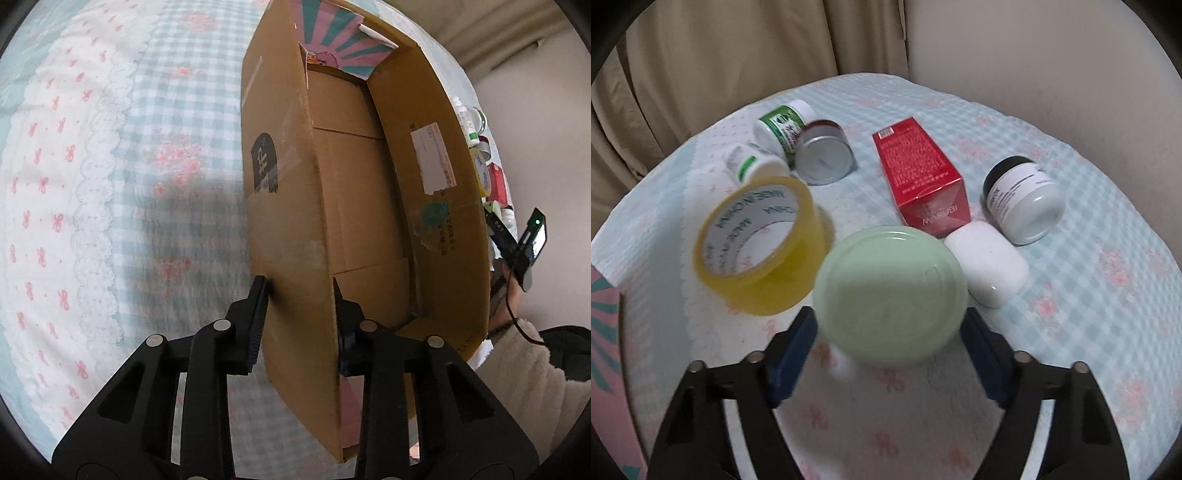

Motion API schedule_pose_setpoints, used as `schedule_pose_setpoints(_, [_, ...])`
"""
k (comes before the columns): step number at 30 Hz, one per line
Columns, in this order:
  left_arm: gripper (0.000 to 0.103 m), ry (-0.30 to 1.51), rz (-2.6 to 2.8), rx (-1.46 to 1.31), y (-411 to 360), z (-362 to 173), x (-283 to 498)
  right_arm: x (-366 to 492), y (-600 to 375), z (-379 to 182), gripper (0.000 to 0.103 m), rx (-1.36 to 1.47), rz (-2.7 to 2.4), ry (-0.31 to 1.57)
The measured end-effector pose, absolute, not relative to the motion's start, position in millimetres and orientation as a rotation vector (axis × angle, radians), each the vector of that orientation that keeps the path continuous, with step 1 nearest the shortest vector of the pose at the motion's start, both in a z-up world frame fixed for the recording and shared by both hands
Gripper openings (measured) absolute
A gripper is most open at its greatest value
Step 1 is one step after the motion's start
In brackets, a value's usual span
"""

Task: Organize rigid objects
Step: 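Grasp the pale green round jar with the right tool and lift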

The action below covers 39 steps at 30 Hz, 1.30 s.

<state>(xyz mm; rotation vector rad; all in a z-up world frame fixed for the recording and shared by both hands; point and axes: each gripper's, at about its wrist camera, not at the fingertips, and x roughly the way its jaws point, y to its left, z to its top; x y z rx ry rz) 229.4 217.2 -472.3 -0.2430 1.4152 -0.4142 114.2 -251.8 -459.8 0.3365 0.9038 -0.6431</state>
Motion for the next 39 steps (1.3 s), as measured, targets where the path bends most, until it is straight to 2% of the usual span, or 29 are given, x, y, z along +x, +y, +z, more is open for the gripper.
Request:
schedule_pose_setpoints(2, [0.027, 1.409, -0.416, -0.236, 216, -471, 229, 118, -254, -463, 0.067, 0.331, -0.654, 0.901])
schedule_pose_setpoints(17, [0.027, 1.412, -0.404, -0.249, 224, -469, 227, 119, -256, -447, 0.066, 0.388, -0.634, 0.903])
schedule_pose_setpoints(21, [0.027, 1.414, -0.402, -0.243, 225, -468, 227, 119, -245, -414, 0.066, 0.372, -0.584, 0.894])
schedule_pose_setpoints(33, [0.027, 1.413, -0.412, -0.266, 235, -472, 227, 178, -172, -255, 0.066, 0.198, -0.305, 0.86])
schedule_pose_setpoints(39, [0.027, 1.411, -0.414, -0.256, 234, -472, 226, 226, -103, -230, 0.066, 0.187, -0.123, 0.882])
